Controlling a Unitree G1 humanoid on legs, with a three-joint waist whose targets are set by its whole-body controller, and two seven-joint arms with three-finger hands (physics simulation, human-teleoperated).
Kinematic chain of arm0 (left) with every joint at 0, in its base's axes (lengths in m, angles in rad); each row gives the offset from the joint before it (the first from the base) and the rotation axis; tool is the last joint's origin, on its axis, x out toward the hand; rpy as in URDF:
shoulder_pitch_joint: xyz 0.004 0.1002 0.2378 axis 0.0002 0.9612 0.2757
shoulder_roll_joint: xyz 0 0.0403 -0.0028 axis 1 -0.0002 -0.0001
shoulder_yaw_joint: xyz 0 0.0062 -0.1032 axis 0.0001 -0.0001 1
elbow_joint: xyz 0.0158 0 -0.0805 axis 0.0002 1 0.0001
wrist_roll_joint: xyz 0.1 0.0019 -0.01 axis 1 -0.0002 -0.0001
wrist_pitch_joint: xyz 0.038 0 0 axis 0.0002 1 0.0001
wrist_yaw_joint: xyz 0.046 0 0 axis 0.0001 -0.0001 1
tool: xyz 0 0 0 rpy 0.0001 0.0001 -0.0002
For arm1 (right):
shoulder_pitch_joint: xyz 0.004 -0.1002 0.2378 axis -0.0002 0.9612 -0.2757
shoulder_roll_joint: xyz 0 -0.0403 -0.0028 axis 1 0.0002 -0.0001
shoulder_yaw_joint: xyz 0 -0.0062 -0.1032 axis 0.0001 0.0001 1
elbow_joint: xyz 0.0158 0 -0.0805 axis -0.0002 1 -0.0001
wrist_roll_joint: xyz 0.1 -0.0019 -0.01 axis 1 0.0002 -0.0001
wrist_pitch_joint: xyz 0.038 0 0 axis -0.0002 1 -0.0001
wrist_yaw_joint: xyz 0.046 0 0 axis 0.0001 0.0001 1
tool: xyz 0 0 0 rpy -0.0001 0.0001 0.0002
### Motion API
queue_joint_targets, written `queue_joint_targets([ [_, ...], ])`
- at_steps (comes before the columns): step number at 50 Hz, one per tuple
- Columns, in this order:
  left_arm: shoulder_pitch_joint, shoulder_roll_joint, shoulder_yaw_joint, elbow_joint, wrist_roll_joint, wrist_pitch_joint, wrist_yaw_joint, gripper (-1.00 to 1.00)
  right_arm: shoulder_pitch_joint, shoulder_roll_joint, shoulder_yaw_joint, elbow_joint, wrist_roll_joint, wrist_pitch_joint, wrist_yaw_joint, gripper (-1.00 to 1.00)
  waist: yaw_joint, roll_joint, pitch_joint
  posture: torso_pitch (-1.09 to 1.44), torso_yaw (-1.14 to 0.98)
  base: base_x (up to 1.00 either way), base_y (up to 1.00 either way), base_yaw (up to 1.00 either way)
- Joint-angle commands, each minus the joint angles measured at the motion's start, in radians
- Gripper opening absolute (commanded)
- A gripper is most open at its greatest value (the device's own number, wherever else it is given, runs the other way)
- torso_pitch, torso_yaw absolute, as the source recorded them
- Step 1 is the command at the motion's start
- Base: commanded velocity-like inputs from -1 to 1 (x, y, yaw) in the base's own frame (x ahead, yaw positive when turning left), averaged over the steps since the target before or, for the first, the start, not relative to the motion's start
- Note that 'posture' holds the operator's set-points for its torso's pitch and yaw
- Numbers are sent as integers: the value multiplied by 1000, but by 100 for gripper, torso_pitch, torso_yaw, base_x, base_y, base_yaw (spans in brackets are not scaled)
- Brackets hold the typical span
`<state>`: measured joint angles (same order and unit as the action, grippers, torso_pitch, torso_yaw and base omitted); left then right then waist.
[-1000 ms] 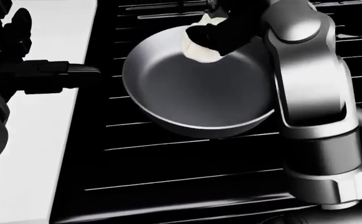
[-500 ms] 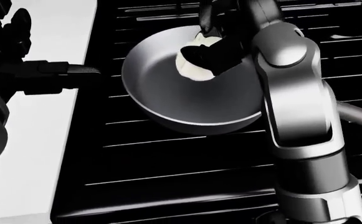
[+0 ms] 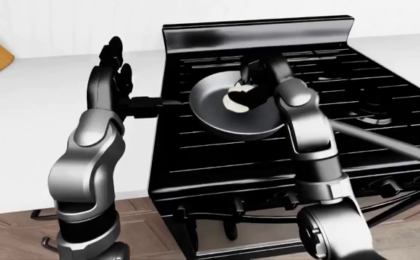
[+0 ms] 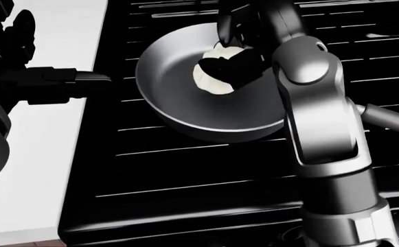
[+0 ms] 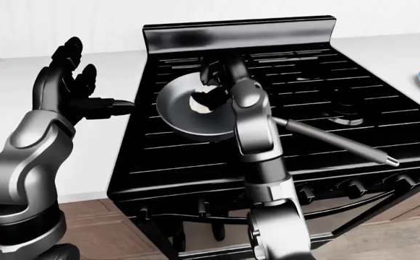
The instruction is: Pick the dumpling from the plate and place it in the pan.
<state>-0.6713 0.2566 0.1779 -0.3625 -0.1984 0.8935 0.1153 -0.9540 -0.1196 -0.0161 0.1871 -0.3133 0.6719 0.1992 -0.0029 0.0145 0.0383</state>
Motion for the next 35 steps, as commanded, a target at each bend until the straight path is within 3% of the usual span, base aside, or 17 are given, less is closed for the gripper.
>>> queue_joint_targets([
  [1, -29, 9, 7, -28, 4, -33, 0, 100, -37, -6, -4, -32, -6, -44, -11, -100, 0, 2, -30, 0, 0, 0, 0, 0],
  [35, -32, 6, 6, -20, 8, -39, -4, 100, -11, -18, -25, 116, 40, -222, -116, -100, 0, -1, -33, 0, 0, 0, 0, 0],
])
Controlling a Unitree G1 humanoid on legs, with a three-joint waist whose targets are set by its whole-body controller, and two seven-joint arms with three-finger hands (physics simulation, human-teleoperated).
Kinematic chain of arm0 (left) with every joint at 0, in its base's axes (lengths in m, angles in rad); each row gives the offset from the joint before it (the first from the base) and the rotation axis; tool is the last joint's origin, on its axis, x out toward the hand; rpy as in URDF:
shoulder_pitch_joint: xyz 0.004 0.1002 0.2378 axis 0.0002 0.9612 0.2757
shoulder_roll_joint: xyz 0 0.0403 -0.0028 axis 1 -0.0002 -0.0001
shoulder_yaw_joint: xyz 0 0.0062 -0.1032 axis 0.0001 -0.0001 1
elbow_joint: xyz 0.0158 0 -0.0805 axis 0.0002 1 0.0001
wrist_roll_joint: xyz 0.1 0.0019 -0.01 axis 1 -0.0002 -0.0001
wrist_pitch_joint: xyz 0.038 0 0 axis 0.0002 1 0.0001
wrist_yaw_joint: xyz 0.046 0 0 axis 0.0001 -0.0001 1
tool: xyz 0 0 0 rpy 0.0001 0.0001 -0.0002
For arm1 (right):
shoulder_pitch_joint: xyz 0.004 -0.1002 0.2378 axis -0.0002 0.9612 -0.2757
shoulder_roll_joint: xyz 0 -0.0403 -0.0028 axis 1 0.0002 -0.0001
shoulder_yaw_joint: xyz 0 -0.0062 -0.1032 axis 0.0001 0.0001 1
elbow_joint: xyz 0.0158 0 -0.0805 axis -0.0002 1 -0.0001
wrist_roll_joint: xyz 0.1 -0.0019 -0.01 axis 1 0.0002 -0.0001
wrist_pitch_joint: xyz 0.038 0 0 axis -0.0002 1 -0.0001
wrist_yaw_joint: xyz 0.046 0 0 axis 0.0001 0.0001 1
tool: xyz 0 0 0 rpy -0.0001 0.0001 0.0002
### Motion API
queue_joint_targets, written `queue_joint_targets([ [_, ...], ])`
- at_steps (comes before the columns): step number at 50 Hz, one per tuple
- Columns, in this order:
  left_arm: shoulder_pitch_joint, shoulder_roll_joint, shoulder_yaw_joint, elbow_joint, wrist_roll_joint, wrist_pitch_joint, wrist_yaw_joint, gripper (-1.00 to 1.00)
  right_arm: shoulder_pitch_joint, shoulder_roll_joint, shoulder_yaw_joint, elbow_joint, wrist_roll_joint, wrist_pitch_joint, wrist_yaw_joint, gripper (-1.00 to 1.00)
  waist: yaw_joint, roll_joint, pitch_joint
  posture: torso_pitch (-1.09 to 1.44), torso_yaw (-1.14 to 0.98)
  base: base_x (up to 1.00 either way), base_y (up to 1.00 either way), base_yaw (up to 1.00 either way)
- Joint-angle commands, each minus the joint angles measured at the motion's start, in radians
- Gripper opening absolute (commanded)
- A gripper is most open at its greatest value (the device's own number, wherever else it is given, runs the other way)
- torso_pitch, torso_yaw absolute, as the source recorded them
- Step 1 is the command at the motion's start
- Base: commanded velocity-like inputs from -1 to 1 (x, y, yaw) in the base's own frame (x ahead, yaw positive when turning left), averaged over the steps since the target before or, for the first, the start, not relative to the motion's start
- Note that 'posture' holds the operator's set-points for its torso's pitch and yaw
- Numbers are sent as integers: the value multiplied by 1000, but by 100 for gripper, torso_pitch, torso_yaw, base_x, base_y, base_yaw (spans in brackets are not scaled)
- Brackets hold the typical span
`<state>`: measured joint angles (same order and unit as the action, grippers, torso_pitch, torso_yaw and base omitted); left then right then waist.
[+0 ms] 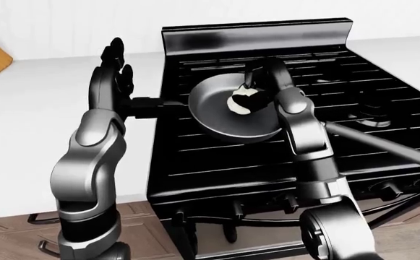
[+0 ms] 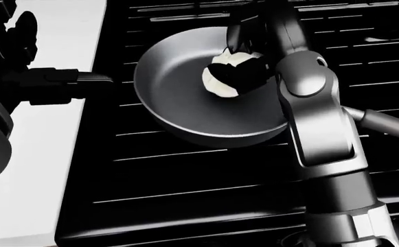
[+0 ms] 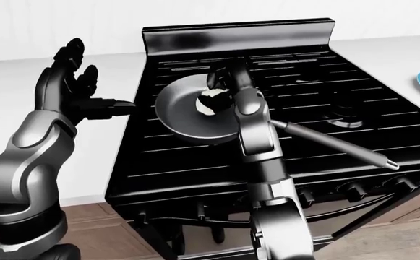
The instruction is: Pick the dumpling from the plate and place it in the pan.
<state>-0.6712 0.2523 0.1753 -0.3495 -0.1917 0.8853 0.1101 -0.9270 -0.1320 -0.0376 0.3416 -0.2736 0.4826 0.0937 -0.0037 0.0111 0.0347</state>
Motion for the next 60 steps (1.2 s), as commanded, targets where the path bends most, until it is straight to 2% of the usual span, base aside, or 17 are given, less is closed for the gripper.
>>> queue_joint_targets([
  [1, -31, 11, 9, -33, 1, -30, 1, 100, -39, -6, -5, -37, 2, -34, -12, -100, 0, 2, -30, 0, 0, 0, 0, 0],
  [11, -31, 11, 8, -32, 1, -31, 1, 100, -29, 2, 0, -20, 9, -62, -25, -100, 0, 2, -29, 0, 0, 0, 0, 0],
  [12, -31, 11, 8, -34, 1, -29, 1, 100, -25, 5, 1, -21, 10, -61, -26, -84, 0, 2, -29, 0, 0, 0, 0, 0],
  [18, -29, 10, 7, -41, 1, -25, 2, 100, -10, 3, -1, -22, 11, -72, -33, -91, 1, 1, -29, 0, 0, 0, 0, 0],
  [28, -27, 8, 7, -39, 4, -29, 1, 100, -3, 3, -6, -5, 21, -97, -53, -85, 1, 1, -30, 0, 0, 0, 0, 0],
  [30, -28, 7, 5, -41, 4, -26, 1, 100, -3, 2, -6, -5, 23, -98, -54, -80, 1, 1, -30, 0, 0, 0, 0, 0],
  [31, -28, 8, 6, -39, 4, -28, 0, 100, -4, 2, -6, -4, 24, -97, -54, -65, 1, 1, -30, 0, 0, 0, 0, 0],
  [32, -28, 8, 7, -35, 4, -32, -1, 100, -5, 1, -6, -1, 24, -99, -55, -62, 1, 1, -30, 0, 0, 0, 0, 0],
  [43, -30, 8, 6, -36, 4, -28, 0, 100, -8, 1, -5, 13, 30, -106, -60, -62, 2, 0, -31, 0, 0, 0, 0, 0],
  [46, -32, 8, 7, -34, 4, -30, 0, 100, -11, 2, -6, 18, 33, -110, -63, -44, 2, 0, -31, 0, 0, 0, 0, 0],
  [48, -32, 8, 7, -35, 3, -27, 1, 100, -12, 2, -5, 25, 33, -115, -65, -42, 2, 1, -32, 0, 0, 0, 0, 0],
  [51, -30, 8, 7, -35, 3, -29, 1, 100, -11, 2, -7, 37, 36, -131, -72, -22, 1, 1, -31, 0, 0, 0, 0, 0],
  [58, -27, 8, 7, -38, 2, -30, 0, 100, -10, 4, -8, 56, 42, -151, -85, -15, 1, 0, -32, 0, 0, 0, 0, 0],
  [60, -28, 8, 7, -37, 2, -29, 0, 100, -7, 4, -8, 63, 45, -161, -90, -4, 1, 0, -32, 0, 0, 0, 0, 0],
])
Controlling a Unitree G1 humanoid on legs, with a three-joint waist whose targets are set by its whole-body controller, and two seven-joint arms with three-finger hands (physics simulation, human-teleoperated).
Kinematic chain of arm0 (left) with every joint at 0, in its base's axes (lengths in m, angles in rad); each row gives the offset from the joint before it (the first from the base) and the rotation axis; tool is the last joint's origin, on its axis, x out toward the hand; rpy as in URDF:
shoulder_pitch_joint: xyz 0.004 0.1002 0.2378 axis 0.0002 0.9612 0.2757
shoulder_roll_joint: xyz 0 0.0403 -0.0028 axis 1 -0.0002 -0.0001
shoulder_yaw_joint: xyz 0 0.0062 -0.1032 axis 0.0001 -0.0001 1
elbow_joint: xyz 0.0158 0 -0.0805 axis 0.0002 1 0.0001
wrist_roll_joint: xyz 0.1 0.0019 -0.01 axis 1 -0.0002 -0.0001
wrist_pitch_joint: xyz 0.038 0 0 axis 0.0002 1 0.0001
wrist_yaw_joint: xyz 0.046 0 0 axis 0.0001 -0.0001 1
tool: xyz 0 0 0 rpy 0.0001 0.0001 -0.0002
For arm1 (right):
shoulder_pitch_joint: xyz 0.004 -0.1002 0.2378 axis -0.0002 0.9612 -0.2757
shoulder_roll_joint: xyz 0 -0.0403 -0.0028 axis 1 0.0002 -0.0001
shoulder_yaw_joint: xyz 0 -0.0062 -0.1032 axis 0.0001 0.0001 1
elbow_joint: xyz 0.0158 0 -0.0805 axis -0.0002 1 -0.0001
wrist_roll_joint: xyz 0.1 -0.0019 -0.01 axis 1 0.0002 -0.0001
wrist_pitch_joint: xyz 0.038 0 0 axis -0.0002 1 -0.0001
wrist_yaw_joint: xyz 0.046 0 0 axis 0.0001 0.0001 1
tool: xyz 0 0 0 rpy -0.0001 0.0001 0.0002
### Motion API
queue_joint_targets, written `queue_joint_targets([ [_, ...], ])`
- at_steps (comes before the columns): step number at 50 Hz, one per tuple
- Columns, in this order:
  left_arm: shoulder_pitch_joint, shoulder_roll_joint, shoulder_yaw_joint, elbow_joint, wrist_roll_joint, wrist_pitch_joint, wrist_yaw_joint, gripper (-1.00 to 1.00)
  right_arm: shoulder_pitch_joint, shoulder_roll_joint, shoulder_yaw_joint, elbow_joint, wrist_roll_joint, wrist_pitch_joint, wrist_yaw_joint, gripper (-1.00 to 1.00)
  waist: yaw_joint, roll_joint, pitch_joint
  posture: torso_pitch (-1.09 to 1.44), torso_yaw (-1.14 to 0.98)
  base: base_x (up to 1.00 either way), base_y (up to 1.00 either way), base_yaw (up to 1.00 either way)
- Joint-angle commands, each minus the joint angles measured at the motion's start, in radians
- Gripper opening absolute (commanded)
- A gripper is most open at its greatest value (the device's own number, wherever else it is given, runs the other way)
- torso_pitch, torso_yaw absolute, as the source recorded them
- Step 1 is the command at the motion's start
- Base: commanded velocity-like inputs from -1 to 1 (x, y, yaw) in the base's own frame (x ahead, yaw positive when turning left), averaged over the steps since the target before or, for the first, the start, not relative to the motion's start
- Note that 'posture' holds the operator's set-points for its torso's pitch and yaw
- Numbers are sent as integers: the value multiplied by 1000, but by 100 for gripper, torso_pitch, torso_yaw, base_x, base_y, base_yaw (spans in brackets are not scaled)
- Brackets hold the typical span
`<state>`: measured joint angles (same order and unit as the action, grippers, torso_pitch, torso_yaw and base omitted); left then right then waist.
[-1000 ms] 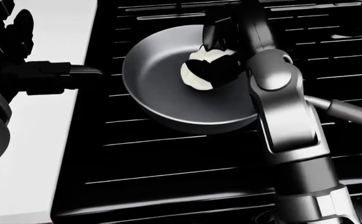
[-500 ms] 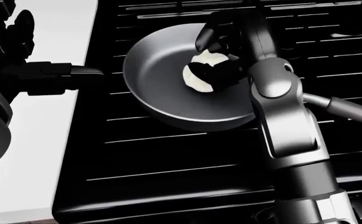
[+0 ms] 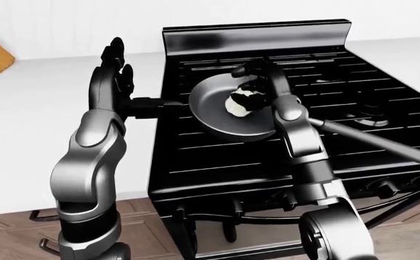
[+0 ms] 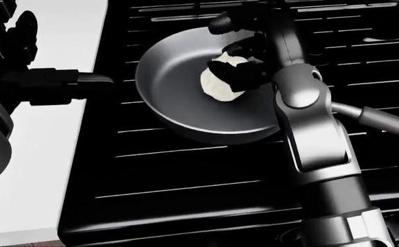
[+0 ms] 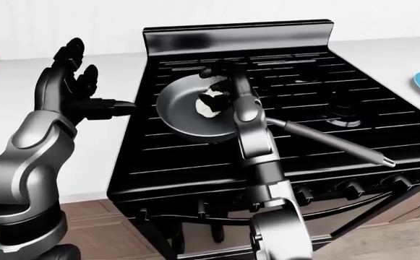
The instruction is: Pick the dumpling from the plate and place it in the pan.
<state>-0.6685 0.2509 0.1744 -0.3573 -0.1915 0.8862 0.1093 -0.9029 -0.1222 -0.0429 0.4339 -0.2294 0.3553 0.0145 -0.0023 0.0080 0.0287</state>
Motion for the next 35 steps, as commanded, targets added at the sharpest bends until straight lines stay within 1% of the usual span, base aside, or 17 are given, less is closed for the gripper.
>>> queue_joint_targets([
  [1, -31, 9, 7, -27, 3, -33, 1, 100, -31, -5, -3, -29, 2, -34, -12, 19, 0, 3, -26, 0, 0, 0, 0, 0],
  [2, -30, 9, 7, -27, 3, -33, 1, 100, -30, -5, -3, -29, 3, -34, -12, 51, 0, 3, -27, 0, 0, 0, 0, 0],
  [3, -30, 9, 6, -28, 3, -32, 1, 100, -30, -5, -2, -29, 3, -34, -13, 67, 0, 2, -27, 0, 0, 0, 0, 0],
  [11, -31, 7, 5, -27, 5, -33, 1, 100, -27, -4, -2, -26, 7, -39, -16, 76, 1, 1, -29, 0, 0, 0, 0, 0],
  [12, -31, 7, 5, -27, 5, -33, 1, 100, -27, -5, -2, -27, 8, -39, -15, 84, 1, 1, -29, 0, 0, 0, 0, 0],
  [13, -32, 7, 5, -27, 5, -33, 1, 100, -29, -6, -3, -30, 9, -35, -15, 100, 1, 1, -29, 0, 0, 0, 0, 0],
  [22, -31, 3, 2, -34, 6, -32, 5, 100, -31, -10, -2, -136, 7, 42, -5, 100, 2, 1, -26, 0, 0, 0, 0, 0],
  [28, -40, -5, 0, -42, 8, -41, 17, 100, -30, -22, -3, -294, -13, 174, 25, 100, 4, -1, -23, 0, 0, 0, 0, 0],
  [30, -68, 0, 4, -28, 7, -49, 24, 100, -38, -26, -4, -332, -21, 221, 36, 100, 4, -1, -22, 0, 0, 0, 0, 0],
  [35, -98, 10, -8, 28, 34, -120, 35, 100, -37, -43, -7, -457, -41, 351, 68, 100, 5, -5, -19, 0, 0, 0, 0, 0],
])
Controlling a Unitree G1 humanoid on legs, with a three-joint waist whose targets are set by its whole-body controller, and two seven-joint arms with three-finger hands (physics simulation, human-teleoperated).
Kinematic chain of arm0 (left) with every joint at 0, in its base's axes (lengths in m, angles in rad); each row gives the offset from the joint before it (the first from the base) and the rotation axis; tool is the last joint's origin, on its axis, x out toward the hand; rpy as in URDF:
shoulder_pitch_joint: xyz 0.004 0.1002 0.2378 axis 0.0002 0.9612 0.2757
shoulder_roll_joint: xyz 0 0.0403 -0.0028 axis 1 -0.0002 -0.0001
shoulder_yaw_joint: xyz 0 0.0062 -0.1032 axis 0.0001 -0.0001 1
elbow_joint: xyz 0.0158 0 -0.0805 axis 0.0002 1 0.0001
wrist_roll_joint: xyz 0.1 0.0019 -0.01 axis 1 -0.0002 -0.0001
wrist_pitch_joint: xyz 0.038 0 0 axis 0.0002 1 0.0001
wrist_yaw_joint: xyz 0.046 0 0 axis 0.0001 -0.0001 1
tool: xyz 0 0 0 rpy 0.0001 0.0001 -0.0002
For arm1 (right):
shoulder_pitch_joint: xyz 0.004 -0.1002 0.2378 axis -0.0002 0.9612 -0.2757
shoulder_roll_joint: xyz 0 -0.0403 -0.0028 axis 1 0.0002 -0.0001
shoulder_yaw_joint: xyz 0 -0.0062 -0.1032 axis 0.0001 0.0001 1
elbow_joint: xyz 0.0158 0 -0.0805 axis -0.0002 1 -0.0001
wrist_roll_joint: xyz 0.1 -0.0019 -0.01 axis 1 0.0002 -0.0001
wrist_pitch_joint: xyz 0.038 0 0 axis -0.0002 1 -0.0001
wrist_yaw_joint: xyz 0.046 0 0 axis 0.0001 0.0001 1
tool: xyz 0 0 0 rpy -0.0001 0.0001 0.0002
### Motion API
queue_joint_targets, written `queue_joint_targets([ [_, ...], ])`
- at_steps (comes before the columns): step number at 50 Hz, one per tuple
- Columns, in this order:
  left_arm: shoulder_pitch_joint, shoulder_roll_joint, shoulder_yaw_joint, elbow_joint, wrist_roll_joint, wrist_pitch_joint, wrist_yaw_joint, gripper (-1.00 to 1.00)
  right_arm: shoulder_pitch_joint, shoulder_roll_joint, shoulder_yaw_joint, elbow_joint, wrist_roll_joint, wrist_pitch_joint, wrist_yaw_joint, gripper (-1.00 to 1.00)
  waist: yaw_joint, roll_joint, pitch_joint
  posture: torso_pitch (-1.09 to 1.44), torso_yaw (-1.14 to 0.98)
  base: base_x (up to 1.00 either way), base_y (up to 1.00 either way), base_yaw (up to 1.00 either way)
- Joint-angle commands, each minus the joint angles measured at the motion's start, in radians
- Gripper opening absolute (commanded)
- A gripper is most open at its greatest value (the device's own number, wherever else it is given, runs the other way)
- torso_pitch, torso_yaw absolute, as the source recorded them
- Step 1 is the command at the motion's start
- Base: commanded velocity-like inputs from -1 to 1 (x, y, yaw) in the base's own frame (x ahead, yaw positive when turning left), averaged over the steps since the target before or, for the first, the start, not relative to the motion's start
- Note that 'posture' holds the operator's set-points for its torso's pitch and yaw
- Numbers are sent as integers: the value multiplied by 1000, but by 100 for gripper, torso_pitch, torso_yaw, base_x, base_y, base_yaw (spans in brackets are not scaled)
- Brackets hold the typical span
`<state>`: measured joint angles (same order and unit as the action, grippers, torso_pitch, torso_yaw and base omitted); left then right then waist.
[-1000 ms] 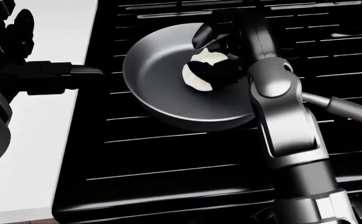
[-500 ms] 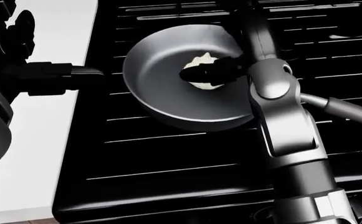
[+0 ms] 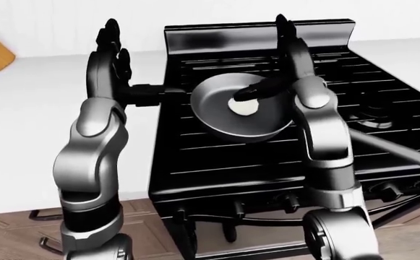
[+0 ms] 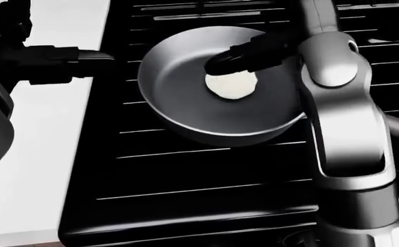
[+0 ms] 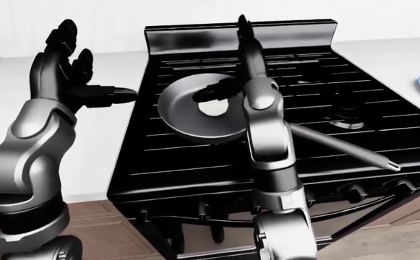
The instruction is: Pick the dumpling from the plate and place it in the pan.
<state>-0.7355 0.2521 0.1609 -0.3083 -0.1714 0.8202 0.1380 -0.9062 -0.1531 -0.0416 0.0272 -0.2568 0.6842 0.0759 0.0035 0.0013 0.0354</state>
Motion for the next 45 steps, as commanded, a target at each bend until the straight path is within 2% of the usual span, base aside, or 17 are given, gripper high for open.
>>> queue_joint_targets([
  [1, -37, 10, 3, -15, 21, -62, 9, 100, -34, -14, -15, -88, -12, 52, 14, 100, 0, 1, -26, 0, 0, 0, 0, 0],
  [11, -50, 18, 9, -14, 62, -122, 15, 100, 6, -61, -34, -368, -40, 235, 85, 100, 1, -1, -20, 0, 0, 0, 0, 0],
  [18, -37, 30, 8, -12, 92, -164, 14, 100, 41, -76, -44, -458, -39, 268, 99, 100, -1, 1, -19, 0, 0, 0, 0, 0],
  [24, -10, 31, 12, -47, 119, -200, 8, 100, 82, -73, -47, -521, -41, 230, 98, 100, -2, 2, -18, 0, 0, 0, 0, 0],
  [27, 17, 15, 26, -96, 99, -244, 12, 100, 131, -58, -60, -562, -21, 193, 83, 100, -3, 2, -18, 0, 0, 0, 0, 0],
  [31, 33, 12, 19, -117, 95, -276, 21, 100, 157, -72, -62, -579, -23, 136, 67, 100, -3, 1, -18, 0, 0, 0, 0, 0],
  [38, 41, 4, 19, -127, 100, -335, 34, 100, 144, -98, -80, -589, -12, 99, 58, 100, -3, 0, -18, 0, 0, 0, 0, 0],
  [45, 31, 12, 33, -125, 72, -391, 63, 100, 139, -114, -81, -574, -22, 8, 50, 100, -5, 0, -16, 0, 0, 0, 0, 0],
])
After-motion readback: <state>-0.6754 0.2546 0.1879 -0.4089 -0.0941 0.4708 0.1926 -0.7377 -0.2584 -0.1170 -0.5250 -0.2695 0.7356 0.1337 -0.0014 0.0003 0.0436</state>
